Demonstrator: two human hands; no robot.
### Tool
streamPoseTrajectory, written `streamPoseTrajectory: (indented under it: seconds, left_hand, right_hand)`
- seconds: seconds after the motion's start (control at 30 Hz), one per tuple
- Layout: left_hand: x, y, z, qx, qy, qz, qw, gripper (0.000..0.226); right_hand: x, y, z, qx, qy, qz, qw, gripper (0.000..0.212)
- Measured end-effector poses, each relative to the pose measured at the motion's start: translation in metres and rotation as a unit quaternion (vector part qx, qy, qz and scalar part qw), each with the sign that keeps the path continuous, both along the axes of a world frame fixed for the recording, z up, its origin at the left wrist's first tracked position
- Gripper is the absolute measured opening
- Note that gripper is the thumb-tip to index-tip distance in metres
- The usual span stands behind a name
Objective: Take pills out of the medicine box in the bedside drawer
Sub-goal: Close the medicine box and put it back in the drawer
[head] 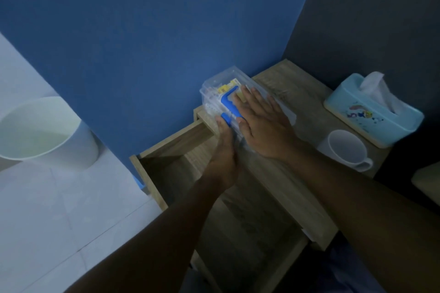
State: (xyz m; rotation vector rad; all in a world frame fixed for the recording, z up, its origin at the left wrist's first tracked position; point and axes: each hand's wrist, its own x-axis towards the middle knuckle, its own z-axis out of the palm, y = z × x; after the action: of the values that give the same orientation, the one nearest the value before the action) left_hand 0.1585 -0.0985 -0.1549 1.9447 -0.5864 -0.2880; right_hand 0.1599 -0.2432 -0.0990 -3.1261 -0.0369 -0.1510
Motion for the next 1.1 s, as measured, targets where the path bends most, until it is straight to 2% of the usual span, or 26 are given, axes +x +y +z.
streamPoseTrajectory:
  seconds: [0.03, 0.1, 0.17, 0.23, 0.33, 0.43, 0.47, 0.53, 0.63, 0.7, 0.87, 1.0, 1.1]
  left_hand:
    - [0.000, 0.005, 0.000, -0.010, 0.028, -0.061, 0.998, 0.081]
    - [0.002, 0.015, -0.001, 0.069, 0.018, -0.135, 0.988, 0.083]
    - [0.007, 0.024, -0.003, 0.176, -0.003, -0.138, 0.975, 0.095]
    - [0.012, 0.032, 0.001, 0.218, 0.016, -0.136, 0.966, 0.092]
    - [0.024, 0.040, 0.010, 0.205, 0.083, -0.072, 0.973, 0.075]
    - [0.041, 0.040, 0.027, 0.191, 0.060, 0.026, 0.979, 0.043]
    - [0.047, 0.037, 0.035, 0.163, 0.063, 0.053, 0.983, 0.045]
    - [0.059, 0.031, 0.052, 0.104, 0.117, 0.100, 0.983, 0.065]
    - [0.083, 0.016, 0.068, 0.075, 0.141, 0.145, 0.976, 0.077]
    - [0.096, 0.007, 0.075, 0.069, 0.128, 0.148, 0.978, 0.075]
    - [0.113, 0.006, 0.070, 0.057, 0.147, 0.155, 0.975, 0.058]
    - [0.107, 0.020, 0.069, 0.024, 0.185, 0.184, 0.965, 0.054]
    - [0.091, 0.033, 0.073, 0.008, 0.201, 0.190, 0.961, 0.047]
  right_hand:
    - [0.001, 0.001, 0.000, -0.007, 0.008, -0.001, 1.000, 0.063]
    - [0.001, 0.000, 0.002, -0.004, 0.033, -0.001, 0.999, 0.061]
    - [0.000, -0.003, 0.007, 0.023, 0.063, 0.010, 0.998, 0.062]
    - [-0.003, -0.006, 0.015, 0.097, 0.059, 0.025, 0.993, 0.065]
    - [-0.018, -0.009, 0.025, 0.216, -0.061, -0.051, 0.973, 0.061]
    - [-0.032, -0.007, 0.023, 0.268, -0.110, -0.217, 0.932, 0.068]
    - [-0.035, -0.006, 0.020, 0.286, -0.103, -0.265, 0.915, 0.071]
    - [-0.037, -0.004, 0.018, 0.323, -0.087, -0.345, 0.877, 0.076]
    - [-0.029, -0.002, 0.019, 0.387, -0.043, -0.431, 0.814, 0.078]
    - [-0.021, -0.001, 0.020, 0.422, -0.021, -0.460, 0.781, 0.073]
    - [-0.015, -0.006, 0.022, 0.447, -0.001, -0.469, 0.762, 0.065]
    - [-0.030, -0.006, 0.027, 0.534, -0.030, -0.455, 0.712, 0.062]
    - [-0.051, 0.006, 0.028, 0.550, -0.049, -0.437, 0.710, 0.060]
